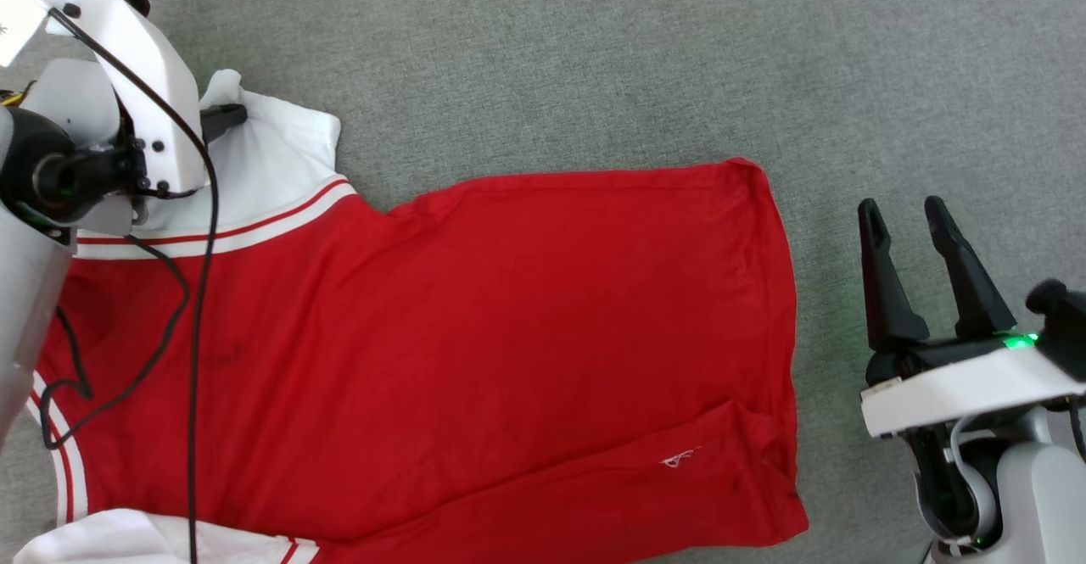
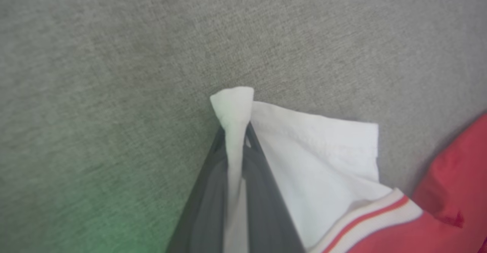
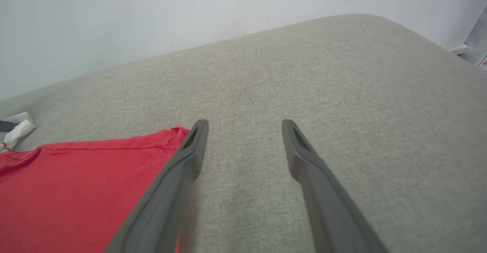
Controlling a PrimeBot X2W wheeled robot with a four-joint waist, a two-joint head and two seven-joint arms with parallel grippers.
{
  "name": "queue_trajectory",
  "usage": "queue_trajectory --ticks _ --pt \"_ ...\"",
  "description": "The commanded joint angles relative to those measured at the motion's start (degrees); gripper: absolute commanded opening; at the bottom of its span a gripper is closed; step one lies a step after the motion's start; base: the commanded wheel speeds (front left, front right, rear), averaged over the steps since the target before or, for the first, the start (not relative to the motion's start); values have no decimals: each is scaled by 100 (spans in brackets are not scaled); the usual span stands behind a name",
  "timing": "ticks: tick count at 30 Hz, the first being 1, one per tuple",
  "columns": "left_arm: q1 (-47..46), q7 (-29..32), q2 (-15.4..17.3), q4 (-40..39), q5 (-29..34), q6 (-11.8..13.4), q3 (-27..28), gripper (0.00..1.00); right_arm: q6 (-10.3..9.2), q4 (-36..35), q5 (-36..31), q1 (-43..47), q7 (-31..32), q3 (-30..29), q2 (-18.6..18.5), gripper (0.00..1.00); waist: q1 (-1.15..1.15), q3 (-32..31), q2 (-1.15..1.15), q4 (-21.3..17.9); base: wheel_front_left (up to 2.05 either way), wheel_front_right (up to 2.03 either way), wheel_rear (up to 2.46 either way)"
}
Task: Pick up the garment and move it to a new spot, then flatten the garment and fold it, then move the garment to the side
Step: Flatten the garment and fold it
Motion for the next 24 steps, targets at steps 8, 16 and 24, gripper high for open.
queue_trajectory --ticks 8,16,24 --pt "268 -804 -240 173 410 -74 -231 0 -3 512 302 -608 1217 262 -288 100 2 -268 -1 263 0 0 0" --pt "175 -1121 -340 -185 269 -190 -137 0 -3 596 634 -1198 3101 690 -968 100 2 -467 -1 741 0 0 0" --pt "272 -1398 -292 -739 332 -244 -185 0 -4 1133 614 -1811 4493 910 -1379 100 2 -466 -1 1143 0 0 0"
